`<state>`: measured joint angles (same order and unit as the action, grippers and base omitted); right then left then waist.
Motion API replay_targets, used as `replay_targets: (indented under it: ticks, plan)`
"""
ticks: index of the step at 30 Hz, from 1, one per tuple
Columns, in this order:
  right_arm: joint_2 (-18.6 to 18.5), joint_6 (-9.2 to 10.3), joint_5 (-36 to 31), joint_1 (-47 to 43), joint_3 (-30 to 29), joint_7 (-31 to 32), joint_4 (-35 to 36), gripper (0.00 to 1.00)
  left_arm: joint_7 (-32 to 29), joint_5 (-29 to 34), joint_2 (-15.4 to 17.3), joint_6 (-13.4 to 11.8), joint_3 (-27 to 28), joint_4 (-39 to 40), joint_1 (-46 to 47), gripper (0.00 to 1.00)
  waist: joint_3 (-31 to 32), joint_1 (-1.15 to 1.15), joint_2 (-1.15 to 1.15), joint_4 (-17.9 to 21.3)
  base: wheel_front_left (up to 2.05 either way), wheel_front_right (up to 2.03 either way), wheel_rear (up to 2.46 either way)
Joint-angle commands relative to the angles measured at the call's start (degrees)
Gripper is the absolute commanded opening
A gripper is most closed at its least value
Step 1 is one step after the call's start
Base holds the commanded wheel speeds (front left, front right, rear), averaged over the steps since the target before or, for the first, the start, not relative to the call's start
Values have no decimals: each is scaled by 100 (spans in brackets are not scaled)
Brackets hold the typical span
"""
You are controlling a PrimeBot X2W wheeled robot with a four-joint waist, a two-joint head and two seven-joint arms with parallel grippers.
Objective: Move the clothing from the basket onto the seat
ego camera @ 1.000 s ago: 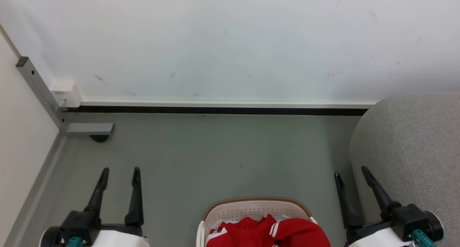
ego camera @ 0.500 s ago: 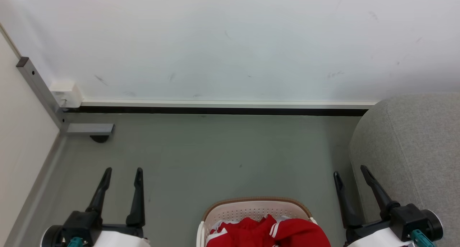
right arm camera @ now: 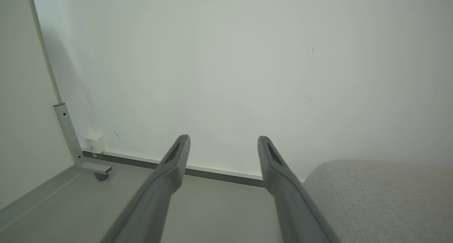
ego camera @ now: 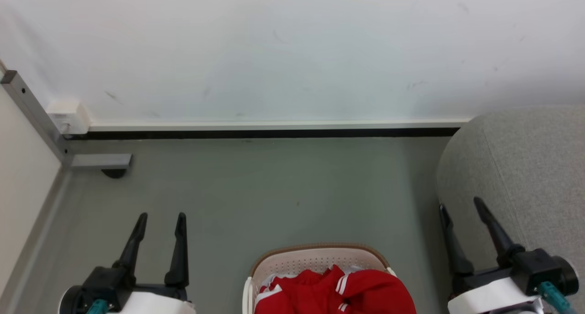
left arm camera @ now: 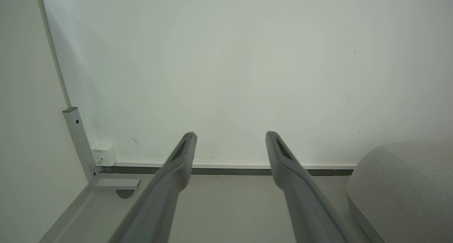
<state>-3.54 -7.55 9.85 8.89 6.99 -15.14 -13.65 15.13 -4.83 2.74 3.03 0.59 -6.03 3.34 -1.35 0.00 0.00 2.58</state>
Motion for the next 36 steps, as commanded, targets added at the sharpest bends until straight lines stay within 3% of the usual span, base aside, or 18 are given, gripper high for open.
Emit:
replay_targets:
  ticks: [1,16,27,36]
  plan:
    - [-25,12,23,87,-29,-1,38,100,4,-42,28,24,-6,-9,61,100,-90,0,0,55,0,0,0]
    - [-25,12,35,700,-448,1,555,100,4,-153,28,307,-393,-575,1004,100,-1498,0,0,522,0,0,0]
    - [12,12,40,1165,-631,1,868,100,-18,34,302,442,-1264,-2358,2264,100,-2550,0,0,739,0,0,0]
    - [63,12,146,1576,-529,2,1102,100,-631,383,702,439,-2242,-3916,3504,100,-3443,0,0,1140,0,0,0]
